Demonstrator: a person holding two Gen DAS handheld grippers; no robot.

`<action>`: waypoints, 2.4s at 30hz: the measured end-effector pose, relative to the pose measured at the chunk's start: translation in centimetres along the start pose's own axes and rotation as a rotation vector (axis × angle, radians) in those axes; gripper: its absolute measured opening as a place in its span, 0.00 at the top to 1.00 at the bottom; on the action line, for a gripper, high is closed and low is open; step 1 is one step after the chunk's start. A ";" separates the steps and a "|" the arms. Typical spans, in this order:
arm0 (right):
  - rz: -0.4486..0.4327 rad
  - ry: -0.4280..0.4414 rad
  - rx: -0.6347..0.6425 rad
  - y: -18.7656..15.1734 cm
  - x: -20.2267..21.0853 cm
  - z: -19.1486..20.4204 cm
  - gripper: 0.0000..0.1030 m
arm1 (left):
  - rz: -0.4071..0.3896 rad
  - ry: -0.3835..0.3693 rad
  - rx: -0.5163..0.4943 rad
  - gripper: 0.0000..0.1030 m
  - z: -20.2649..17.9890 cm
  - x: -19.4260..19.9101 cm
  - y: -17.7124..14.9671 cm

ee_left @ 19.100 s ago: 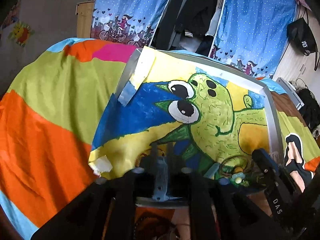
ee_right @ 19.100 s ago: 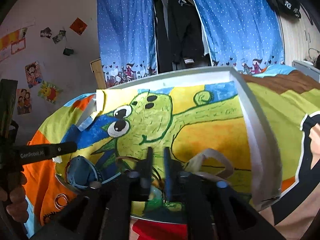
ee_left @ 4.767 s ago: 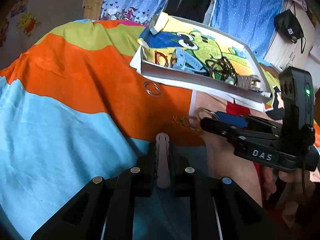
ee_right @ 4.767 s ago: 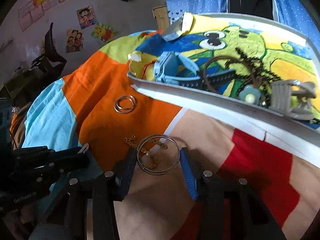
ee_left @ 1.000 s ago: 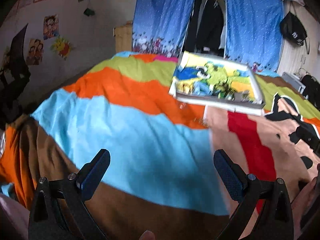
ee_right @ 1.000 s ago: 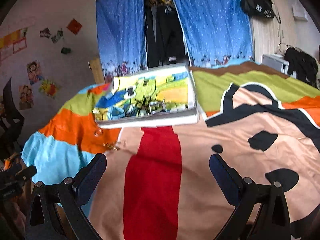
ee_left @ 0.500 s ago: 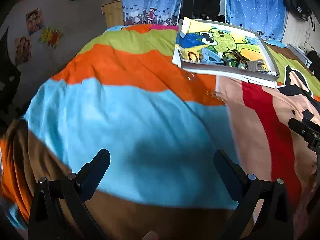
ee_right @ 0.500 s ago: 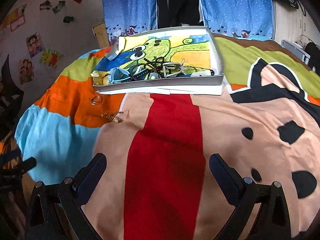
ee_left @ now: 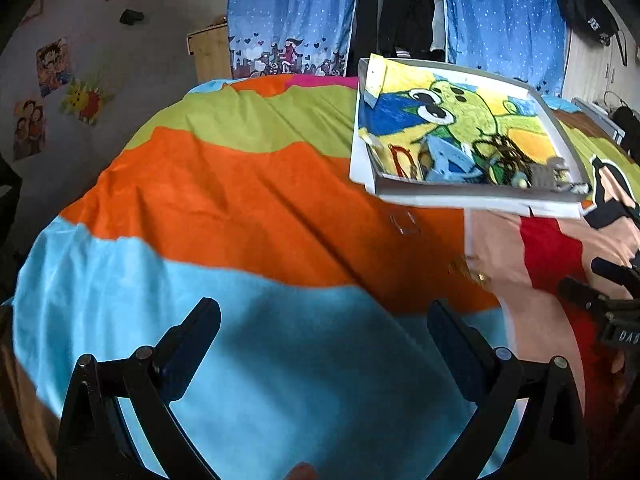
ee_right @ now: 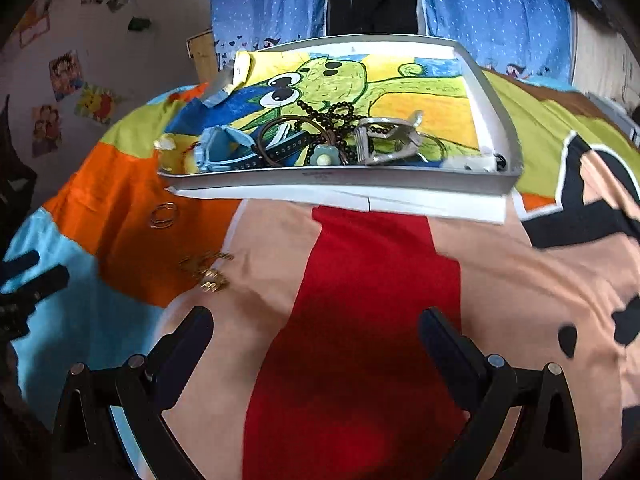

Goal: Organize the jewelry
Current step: 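Reach down and grasp the small gold ring with the left tool, then grasp the gold chain earring with the right tool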

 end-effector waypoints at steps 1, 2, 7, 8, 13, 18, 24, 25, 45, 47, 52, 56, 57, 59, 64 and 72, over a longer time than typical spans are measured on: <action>-0.002 -0.006 0.006 0.2 -0.5 0.0 0.00 | -0.006 -0.005 0.004 0.02 0.1 -0.5 0.3; -0.006 -0.004 0.009 0.4 -0.9 0.1 0.00 | -0.017 -0.014 0.009 0.02 0.3 -1.1 0.6; -0.018 0.052 0.036 1.0 -2.7 0.9 0.00 | -0.037 -0.090 0.031 0.02 0.6 -3.3 1.5; -0.019 0.061 0.046 1.1 -2.9 1.2 0.00 | -0.027 -0.113 0.039 0.02 0.6 -3.8 1.7; -0.009 0.115 0.130 0.8 -4.0 3.0 0.00 | 0.018 -0.185 0.054 0.02 0.3 -5.7 2.8; 0.016 0.158 0.138 0.4 -5.0 3.5 0.04 | 0.006 -0.266 0.046 0.04 0.0 -6.1 3.6; 0.050 0.219 0.129 0.3 -6.0 3.8 0.32 | 0.024 -0.393 0.023 0.44 -1.1 -7.0 4.0; 0.052 0.228 0.134 0.3 -6.1 3.9 0.37 | 0.032 -0.408 0.022 0.47 -1.2 -7.2 4.0; 0.116 0.324 0.172 1.0 -8.4 6.2 0.51 | 0.089 -0.377 0.010 0.73 -1.8 -10.3 3.8; 0.115 0.316 0.183 0.9 -8.3 6.4 0.52 | 0.090 -0.365 0.015 0.78 -1.7 -10.4 3.8; 0.127 0.333 0.185 0.9 -8.6 7.1 0.64 | 0.089 -0.358 0.033 0.84 -1.4 -10.6 3.8; 0.139 0.359 0.173 0.9 -8.8 7.4 0.78 | 0.081 -0.361 0.054 0.94 -1.0 -10.5 3.7; 0.142 0.369 0.164 0.9 -8.9 7.4 0.78 | 0.077 -0.361 0.061 0.96 -1.0 -10.4 3.6; 0.137 0.366 0.163 0.8 -8.8 7.5 0.79 | 0.070 -0.358 0.068 0.97 -0.9 -10.1 3.6; 0.121 0.362 0.164 0.7 -8.4 7.5 0.80 | 0.076 -0.340 0.060 0.98 -1.5 -8.9 4.0; 0.094 0.349 0.159 0.8 -7.1 6.9 0.80 | 0.079 -0.325 0.061 0.99 -2.2 -6.4 3.2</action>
Point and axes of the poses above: each gripper's, at about its wrist camera, not at the fingertips, and x roughly against the way its jaws point, z to its left, y to its top, the point moved 1 cm from there along -x, roughly the way its jaws point, and after that the axes turned 6 degrees about -z, right-handed, at the moved point
